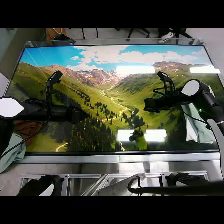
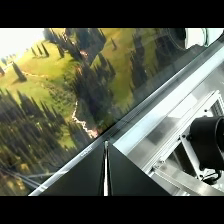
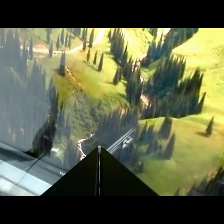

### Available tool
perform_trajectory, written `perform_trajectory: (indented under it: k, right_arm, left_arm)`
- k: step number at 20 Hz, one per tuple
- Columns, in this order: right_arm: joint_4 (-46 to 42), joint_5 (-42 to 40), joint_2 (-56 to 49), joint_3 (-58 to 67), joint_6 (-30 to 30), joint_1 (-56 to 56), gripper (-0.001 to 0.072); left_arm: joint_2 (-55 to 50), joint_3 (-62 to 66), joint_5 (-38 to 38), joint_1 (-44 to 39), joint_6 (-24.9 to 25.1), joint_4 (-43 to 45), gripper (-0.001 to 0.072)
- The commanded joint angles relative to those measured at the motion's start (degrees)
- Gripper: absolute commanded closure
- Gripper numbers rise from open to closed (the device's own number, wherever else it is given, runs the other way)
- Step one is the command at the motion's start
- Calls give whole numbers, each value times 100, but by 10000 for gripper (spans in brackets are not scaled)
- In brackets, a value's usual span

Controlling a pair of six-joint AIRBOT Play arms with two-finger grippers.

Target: Fold the shirts.

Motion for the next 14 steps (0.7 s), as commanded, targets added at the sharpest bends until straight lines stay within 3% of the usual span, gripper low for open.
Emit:
perform_trajectory:
  k: [1, 4, 6, 8, 9, 10, 12, 14]
  right_arm:
    - [0, 2, -2, -2, 4, 4, 692]
    - [0, 2, -2, -2, 4, 4, 693]
    - [-2, 4, -2, -2, 4, 4, 693]
    - [0, 2, -2, -2, 4, 4, 693]
    - [0, 2, -2, -2, 4, 4, 692]
    - [0, 4, -2, -2, 4, 4, 692]
    - [0, 2, -2, -2, 4, 4, 693]
    - [0, 4, -2, -2, 4, 4, 693]
  left_arm:
    - [4, -4, -4, -4, 4, 24, 690]
    - [7, 20, -59, -4, -236, 459, 691]
    - [7, 192, -114, -4, -1130, 2057, 691]
    - [4, 315, -234, -4, -1532, 3891, 686]
    - [4, 286, -238, -4, -1574, 4704, 484]
    - [-15, 205, -164, -4, -1672, 5416, 18]
    - [-184, 31, -87, 111, -1912, 6734, 15]
    - [-566, 11, -33, 573, -1910, 7270, 14]
